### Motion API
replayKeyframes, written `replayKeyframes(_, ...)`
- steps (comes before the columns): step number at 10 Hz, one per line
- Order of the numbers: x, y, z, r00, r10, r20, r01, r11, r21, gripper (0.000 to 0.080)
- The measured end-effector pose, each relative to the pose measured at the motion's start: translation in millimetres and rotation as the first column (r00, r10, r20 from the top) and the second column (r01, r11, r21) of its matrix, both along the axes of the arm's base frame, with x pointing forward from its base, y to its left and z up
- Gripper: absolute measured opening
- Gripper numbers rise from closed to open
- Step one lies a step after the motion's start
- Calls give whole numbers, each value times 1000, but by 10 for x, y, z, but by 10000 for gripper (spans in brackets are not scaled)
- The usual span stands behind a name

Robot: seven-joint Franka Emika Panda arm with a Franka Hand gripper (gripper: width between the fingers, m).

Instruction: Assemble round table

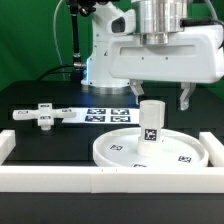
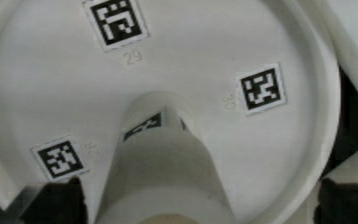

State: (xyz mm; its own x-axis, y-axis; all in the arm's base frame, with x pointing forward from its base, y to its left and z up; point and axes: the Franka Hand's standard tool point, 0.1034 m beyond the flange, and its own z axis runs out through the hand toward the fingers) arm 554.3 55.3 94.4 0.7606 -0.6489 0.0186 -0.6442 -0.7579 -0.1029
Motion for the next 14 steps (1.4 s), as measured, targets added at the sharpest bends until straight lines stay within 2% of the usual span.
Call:
replayKeyframes(1,-98,7,85,996,76,-43,-75,997,9,648)
replayKeyframes(6,-99,8,75,996,79,-43,-79,997,12,648)
replayKeyframes(7,-170,-79,103,982,183,-43,-182,983,10,648)
replayKeyframes(8,-225,-299,155,961,277,-21,-277,961,10,648)
replayKeyframes(9,-254,-450,150,939,345,-7,-345,939,-1,648)
replayKeyframes(11,-256,-413,136,934,358,-10,-358,934,-1,648)
replayKeyframes(13,-256,-433,131,865,502,-3,-502,865,-17,648)
replayKeyframes(14,-228,-460,139,739,674,-8,-673,737,-63,648)
